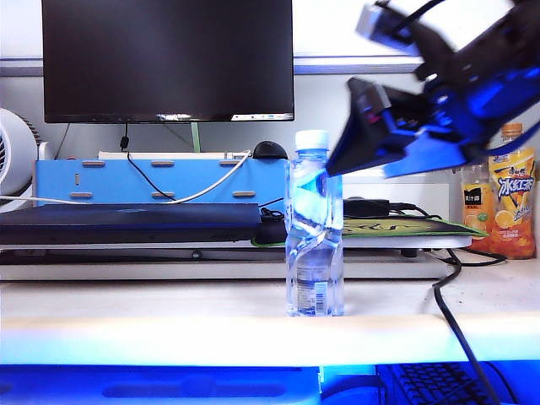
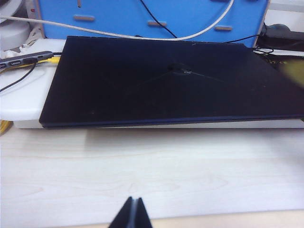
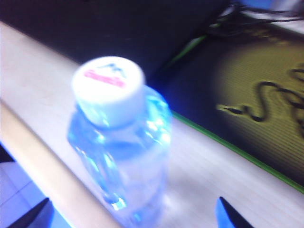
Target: Pick up the mineral water bottle and place it on the laptop.
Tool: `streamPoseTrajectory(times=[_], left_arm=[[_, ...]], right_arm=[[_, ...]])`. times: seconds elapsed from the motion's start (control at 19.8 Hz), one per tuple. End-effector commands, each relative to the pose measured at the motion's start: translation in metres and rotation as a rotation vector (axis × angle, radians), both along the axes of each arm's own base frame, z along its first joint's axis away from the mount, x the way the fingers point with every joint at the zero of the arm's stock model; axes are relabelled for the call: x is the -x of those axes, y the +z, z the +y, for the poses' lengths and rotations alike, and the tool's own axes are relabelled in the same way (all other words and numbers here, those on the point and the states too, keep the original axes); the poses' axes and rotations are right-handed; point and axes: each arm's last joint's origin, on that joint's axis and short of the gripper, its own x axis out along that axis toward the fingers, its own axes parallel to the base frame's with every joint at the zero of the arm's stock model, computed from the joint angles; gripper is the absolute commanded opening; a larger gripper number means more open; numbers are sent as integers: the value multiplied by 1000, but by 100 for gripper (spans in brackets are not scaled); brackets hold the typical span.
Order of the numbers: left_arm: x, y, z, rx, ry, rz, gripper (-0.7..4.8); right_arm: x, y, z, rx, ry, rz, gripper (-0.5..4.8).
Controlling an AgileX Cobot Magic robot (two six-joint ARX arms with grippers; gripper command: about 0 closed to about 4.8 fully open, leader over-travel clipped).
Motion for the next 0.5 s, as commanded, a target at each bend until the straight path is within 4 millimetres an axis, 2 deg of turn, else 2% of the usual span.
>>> streamPoseTrajectory(times=[0.05, 0.5], left_arm=[[0, 0, 0, -1, -5, 4, -2], [0, 0, 0, -1, -6, 4, -2]], right_arm=[[-15, 2, 11, -15, 28, -13, 479], [-46, -22, 36, 5, 103, 76, 479]])
